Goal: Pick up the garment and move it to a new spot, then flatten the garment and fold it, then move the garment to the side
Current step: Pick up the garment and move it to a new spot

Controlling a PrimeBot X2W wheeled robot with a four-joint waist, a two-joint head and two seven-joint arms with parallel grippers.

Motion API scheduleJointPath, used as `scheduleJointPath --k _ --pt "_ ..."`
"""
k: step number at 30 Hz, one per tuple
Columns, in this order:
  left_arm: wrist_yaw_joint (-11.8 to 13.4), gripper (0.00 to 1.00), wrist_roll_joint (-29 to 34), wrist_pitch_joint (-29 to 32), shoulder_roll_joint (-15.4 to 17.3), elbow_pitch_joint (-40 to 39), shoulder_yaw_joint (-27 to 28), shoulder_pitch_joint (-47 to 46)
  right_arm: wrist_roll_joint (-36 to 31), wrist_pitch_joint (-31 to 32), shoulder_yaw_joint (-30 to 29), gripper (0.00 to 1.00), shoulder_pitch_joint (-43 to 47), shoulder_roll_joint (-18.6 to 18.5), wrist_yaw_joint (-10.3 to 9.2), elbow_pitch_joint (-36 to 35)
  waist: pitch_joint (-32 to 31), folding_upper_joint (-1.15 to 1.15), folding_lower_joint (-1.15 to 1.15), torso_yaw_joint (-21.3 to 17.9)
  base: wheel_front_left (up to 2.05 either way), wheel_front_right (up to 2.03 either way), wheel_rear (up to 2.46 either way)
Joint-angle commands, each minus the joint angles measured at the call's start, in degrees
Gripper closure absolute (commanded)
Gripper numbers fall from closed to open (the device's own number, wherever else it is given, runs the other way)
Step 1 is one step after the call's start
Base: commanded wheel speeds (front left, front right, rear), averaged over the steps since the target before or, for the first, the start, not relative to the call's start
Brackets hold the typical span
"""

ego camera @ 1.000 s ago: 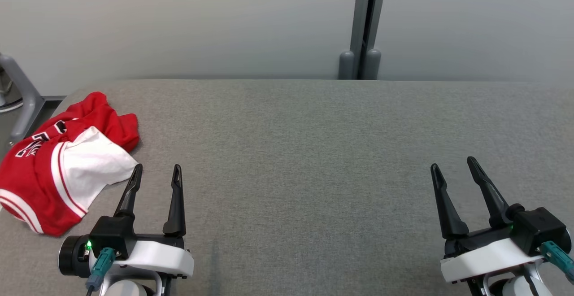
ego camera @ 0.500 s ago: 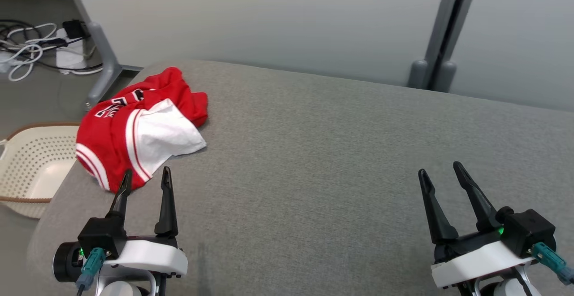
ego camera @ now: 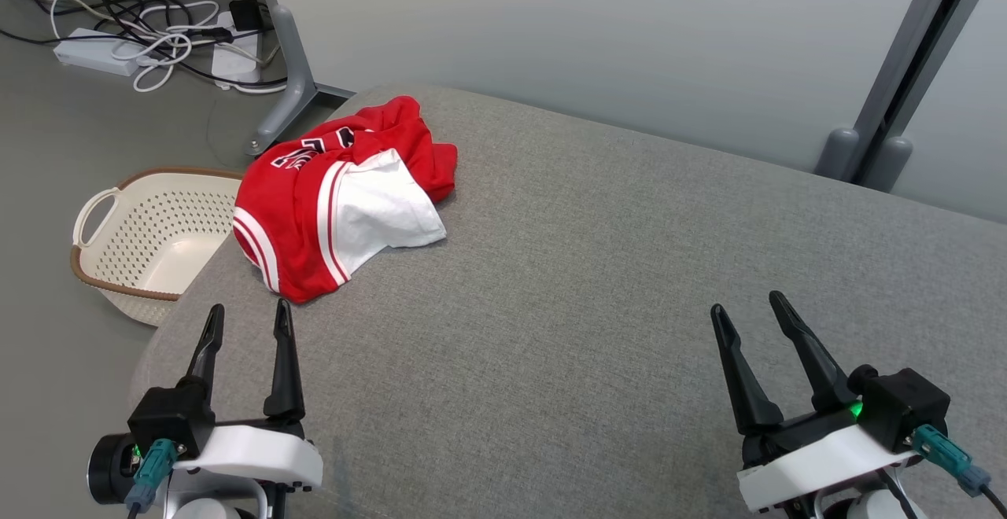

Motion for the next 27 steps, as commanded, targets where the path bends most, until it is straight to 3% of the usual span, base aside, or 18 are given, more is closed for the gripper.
scheduleJointPath --k 1,12,18,21,27 --pt "0.04 0.00 -0.32 -0.02 0.39 0.32 0.24 -0.28 0.44 -0.53 0.27 0.00 -0.33 -0.34 0.10 0.33 -0.27 0.00 0.00 0.33 0.00 0.00 0.00" --pt "0.07 0.00 -2.62 3.18 1.07 -0.13 1.36 -1.94 1.43 -0.73 1.67 0.00 -0.35 -0.19 0.11 0.93 -0.52 0.00 0.00 -0.66 0.00 0.00 0.00" --pt "-0.43 0.00 -5.09 14.24 4.28 -0.93 2.58 -7.24 1.43 -0.87 1.60 0.00 -1.03 -0.61 0.11 0.31 0.72 0.00 0.00 -2.09 0.00 0.00 0.00" --pt "-2.16 0.00 -5.33 22.22 8.33 1.05 2.27 -12.72 3.38 -0.89 1.95 0.00 -2.13 -0.31 0.11 -0.77 2.06 0.00 0.00 -3.58 0.00 0.00 0.00" --pt "-4.72 0.00 -8.57 31.63 12.70 7.62 3.62 -21.97 5.81 0.10 2.21 0.00 -3.84 -0.30 0.11 -2.82 4.58 0.00 0.00 -6.71 0.00 0.00 0.00"
